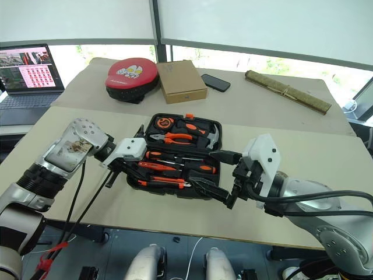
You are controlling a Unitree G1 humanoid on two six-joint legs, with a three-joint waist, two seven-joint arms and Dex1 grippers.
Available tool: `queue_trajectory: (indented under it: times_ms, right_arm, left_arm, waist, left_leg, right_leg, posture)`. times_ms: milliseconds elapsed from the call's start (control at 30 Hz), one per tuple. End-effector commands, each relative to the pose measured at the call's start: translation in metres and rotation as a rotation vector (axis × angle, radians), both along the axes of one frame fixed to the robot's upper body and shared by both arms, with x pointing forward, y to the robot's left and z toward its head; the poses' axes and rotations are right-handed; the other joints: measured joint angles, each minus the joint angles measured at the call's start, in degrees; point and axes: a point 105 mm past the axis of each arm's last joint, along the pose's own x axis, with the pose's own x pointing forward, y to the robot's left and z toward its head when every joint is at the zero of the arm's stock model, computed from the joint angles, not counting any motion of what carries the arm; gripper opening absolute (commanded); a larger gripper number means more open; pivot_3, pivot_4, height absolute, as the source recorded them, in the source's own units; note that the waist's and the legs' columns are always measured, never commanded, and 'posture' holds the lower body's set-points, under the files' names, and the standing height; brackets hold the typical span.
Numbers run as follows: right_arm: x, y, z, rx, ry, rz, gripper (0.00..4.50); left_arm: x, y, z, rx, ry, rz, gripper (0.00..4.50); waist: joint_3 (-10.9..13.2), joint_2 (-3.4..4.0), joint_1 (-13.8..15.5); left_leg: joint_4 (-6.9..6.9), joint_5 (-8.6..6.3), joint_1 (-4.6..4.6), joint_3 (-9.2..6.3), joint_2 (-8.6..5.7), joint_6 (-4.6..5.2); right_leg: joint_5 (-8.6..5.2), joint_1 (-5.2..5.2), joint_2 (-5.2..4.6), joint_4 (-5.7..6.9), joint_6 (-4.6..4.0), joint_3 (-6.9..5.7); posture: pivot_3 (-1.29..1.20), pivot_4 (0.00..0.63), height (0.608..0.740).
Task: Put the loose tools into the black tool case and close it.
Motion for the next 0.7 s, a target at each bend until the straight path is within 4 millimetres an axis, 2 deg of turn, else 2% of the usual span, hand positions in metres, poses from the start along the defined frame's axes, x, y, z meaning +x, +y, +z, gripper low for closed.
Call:
queue_trajectory:
  times_ms: [33, 200, 367, 400, 500, 567, 667, 700]
  right_arm:
    - [-0.002, 0.001, 0.005, 0.012, -0.026, 0.008, 4.5]
    - [-0.003, 0.001, 0.005, 0.015, -0.021, 0.003, 4.5]
    - [-0.003, -0.007, 0.0, -0.019, -0.015, -0.03, 4.5]
    - [-0.004, -0.014, -0.003, -0.034, -0.009, -0.063, 4.5]
    - [-0.01, -0.052, -0.017, -0.085, 0.04, -0.246, 4.5]
    - [-0.016, -0.076, -0.024, -0.093, 0.077, -0.358, 4.5]
    - [-0.035, -0.114, -0.034, -0.089, 0.138, -0.524, 4.5]
    - [-0.045, -0.13, -0.038, -0.103, 0.159, -0.586, 4.5]
  left_arm:
    - [-0.004, 0.0, -0.022, 0.062, -0.021, -0.027, 0.07]
    - [-0.004, 0.001, -0.027, 0.066, -0.037, -0.023, 0.07]
    - [0.002, -0.007, -0.003, -0.063, -0.052, 0.006, 0.07]
    - [0.003, -0.012, 0.007, -0.128, -0.056, 0.016, 0.07]
    - [0.006, -0.025, 0.051, -0.415, -0.079, 0.034, 0.07]
    - [0.005, -0.025, 0.063, -0.484, -0.056, 0.049, 0.07]
    - [0.002, -0.026, 0.076, -0.564, 0.002, 0.063, 0.75]
    - [0.001, -0.027, 0.082, -0.601, 0.012, 0.06, 1.18]
  waist:
    - [0.0, 0.01, -0.01]
    - [-0.07, 0.09, 0.12]
    - [-0.1, 0.14, 0.3]
    - [-0.1, 0.14, 0.28]
    - [-0.06, 0.06, 0.81]
    - [-0.06, 0.05, 0.76]
    - [-0.07, 0.08, 0.39]
    - [-0.08, 0.1, 0.28]
  left_leg:
    - [0.0, 0.0, 0.0, 0.0, 0.0, 0.0]
    - [0.01, 0.0, 0.12, 0.01, -0.01, 0.0]
    - [0.01, 0.0, 0.23, 0.0, -0.01, 0.0]
    - [0.02, 0.0, 0.22, -0.01, -0.01, 0.0]
    - [0.03, 0.0, 0.06, -0.1, -0.03, 0.0]
    - [0.05, -0.01, -0.11, -0.1, -0.03, 0.02]
    - [0.03, -0.01, -0.11, -0.14, -0.04, 0.03]
    - [0.01, -0.01, -0.06, -0.14, -0.04, 0.03]
  right_leg:
    - [0.0, 0.0, 0.0, 0.0, 0.0, 0.0]
    - [0.0, 0.13, -0.02, -0.01, 0.0, 0.0]
    - [0.0, 0.28, -0.02, -0.01, 0.01, -0.02]
    - [0.0, 0.28, -0.02, -0.02, 0.01, -0.02]
    - [-0.03, 0.22, -0.03, -0.04, 0.05, -0.11]
    - [-0.02, 0.04, -0.02, -0.04, 0.06, -0.07]
    - [-0.02, 0.04, -0.01, -0.02, 0.08, -0.07]
    - [-0.02, 0.06, 0.0, -0.01, 0.08, -0.07]
  posture:
    - [0.0, 0.15, 0.74]
    - [0.0, 0.15, 0.74]
    - [0.0, 0.15, 0.74]
    - [0.0, 0.15, 0.74]
    - [0.0, 0.15, 0.74]
    - [0.0, 0.15, 0.74]
    - [0.0, 0.15, 0.74]
    - [0.0, 0.15, 0.74]
